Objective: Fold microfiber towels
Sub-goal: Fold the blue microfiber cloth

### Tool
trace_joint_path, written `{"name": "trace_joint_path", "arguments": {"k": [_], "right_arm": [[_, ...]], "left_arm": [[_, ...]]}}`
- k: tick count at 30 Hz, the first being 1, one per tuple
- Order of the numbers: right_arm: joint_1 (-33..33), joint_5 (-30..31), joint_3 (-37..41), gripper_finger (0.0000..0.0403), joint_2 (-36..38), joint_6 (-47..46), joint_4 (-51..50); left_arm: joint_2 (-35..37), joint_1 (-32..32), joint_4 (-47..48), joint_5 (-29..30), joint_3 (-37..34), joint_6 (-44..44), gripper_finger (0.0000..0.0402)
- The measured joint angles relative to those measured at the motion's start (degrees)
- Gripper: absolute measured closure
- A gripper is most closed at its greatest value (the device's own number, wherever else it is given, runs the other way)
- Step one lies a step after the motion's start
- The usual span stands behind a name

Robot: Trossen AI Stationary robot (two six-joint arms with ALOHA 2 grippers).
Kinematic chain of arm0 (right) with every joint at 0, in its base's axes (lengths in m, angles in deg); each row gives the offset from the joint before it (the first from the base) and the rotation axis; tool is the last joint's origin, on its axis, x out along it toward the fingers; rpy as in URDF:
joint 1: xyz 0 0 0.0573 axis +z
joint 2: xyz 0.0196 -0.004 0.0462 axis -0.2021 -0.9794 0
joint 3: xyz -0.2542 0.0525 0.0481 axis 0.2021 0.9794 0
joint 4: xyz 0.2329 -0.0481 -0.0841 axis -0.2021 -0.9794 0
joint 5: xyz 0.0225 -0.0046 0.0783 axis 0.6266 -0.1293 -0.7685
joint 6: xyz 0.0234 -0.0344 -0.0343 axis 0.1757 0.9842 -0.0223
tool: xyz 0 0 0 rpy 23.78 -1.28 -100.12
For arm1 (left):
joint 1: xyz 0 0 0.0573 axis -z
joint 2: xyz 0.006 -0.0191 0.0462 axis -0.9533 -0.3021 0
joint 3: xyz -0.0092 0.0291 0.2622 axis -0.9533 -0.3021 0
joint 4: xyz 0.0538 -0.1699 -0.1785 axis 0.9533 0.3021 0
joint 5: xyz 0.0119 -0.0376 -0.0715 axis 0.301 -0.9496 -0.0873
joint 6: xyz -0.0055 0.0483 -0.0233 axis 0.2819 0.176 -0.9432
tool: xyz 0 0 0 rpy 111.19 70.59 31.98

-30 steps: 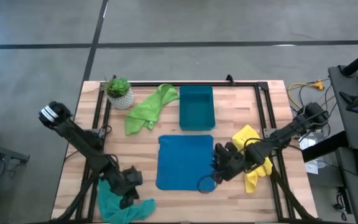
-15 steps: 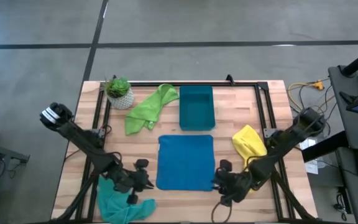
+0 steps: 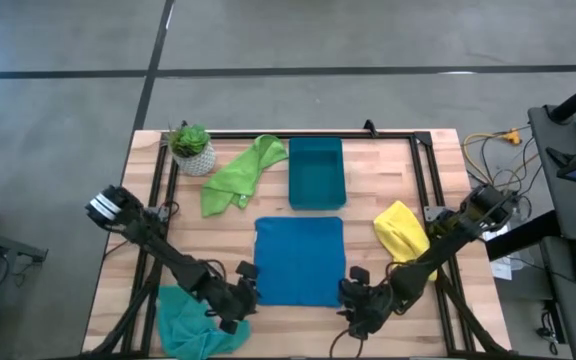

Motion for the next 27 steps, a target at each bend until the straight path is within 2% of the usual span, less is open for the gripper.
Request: {"name": "trace_joint_path", "arguments": {"k": [2, 8, 21, 27], "right_arm": [[-0.01, 0.02, -0.36, 0.0241, 0.13, 0.02, -0.10], [-0.11, 0.15, -1.49, 0.0249, 0.40, 0.04, -0.10], [-0.22, 0.63, -1.49, 0.0255, 0.38, 5.20, -0.14], [-0.22, 0.63, -1.33, 0.0252, 0.16, 10.34, -0.10]], "left_arm": [[-2.26, -0.36, 1.54, -0.08, 1.05, -0.22, 0.0222], [-5.92, -1.78, 10.36, -1.62, 5.21, -9.27, 0.0250], [-6.23, -2.23, 11.39, -1.64, 6.06, -10.49, 0.0367], [-6.21, -2.23, 11.82, -1.49, 6.53, -10.56, 0.0399]]}}
